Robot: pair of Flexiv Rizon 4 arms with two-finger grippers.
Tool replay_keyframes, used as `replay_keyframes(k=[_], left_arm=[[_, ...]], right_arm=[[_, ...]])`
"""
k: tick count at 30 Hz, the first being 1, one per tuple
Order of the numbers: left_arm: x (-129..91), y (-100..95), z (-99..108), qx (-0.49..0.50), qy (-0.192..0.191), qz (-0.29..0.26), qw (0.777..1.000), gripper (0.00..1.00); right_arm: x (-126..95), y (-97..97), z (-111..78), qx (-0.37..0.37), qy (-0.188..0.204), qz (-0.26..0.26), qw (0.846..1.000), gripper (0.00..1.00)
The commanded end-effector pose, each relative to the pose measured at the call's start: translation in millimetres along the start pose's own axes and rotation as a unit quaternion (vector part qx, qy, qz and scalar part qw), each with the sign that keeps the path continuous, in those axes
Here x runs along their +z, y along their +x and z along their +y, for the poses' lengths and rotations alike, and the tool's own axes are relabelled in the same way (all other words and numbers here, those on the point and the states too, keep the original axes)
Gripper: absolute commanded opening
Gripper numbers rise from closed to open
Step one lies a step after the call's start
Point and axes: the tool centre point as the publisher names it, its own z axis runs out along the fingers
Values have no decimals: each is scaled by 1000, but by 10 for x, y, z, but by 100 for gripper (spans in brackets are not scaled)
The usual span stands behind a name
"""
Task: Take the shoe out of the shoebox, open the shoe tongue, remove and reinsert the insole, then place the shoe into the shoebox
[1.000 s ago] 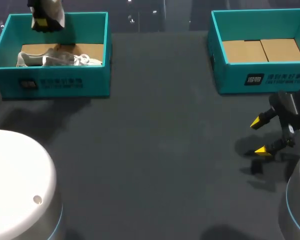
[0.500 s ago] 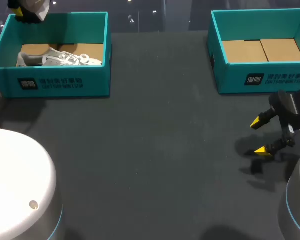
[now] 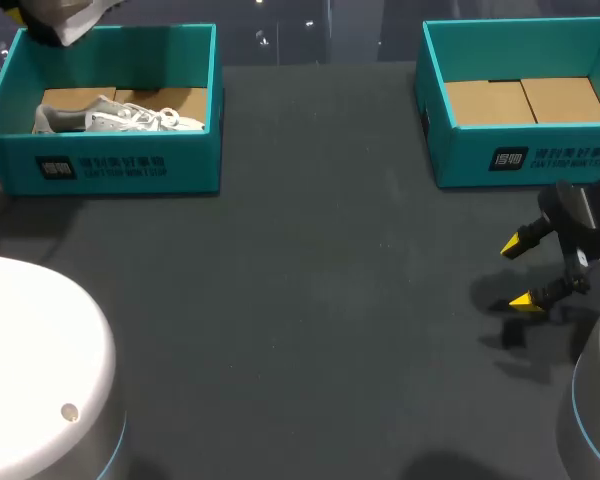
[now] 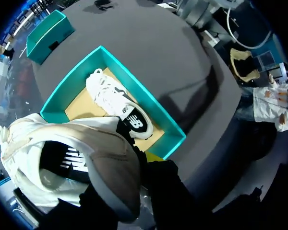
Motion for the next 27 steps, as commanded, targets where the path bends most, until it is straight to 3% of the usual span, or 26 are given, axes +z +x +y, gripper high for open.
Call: replay_keyframes(k=[1, 3, 8, 10, 23, 27], left_arm=[[7, -10, 14, 166, 19, 17, 986, 0], [-20, -21, 105, 236, 45, 33, 970, 0], [-44, -43, 411, 329, 16, 52, 943, 0], [-36, -85, 583, 391, 20, 65, 918, 0], [-3, -115, 598, 398, 21, 67, 915, 0], [124, -222, 731, 401, -28, 78, 912, 0]], right_arm=[[1, 6, -1, 0, 1, 0, 1000, 100], [1, 6, -1, 0, 1, 0, 1000, 100], [1, 6, -1, 0, 1, 0, 1000, 100], [1, 6, -1, 0, 1, 0, 1000, 100], [1, 6, -1, 0, 1, 0, 1000, 100], [1, 6, -1, 0, 1, 0, 1000, 100]])
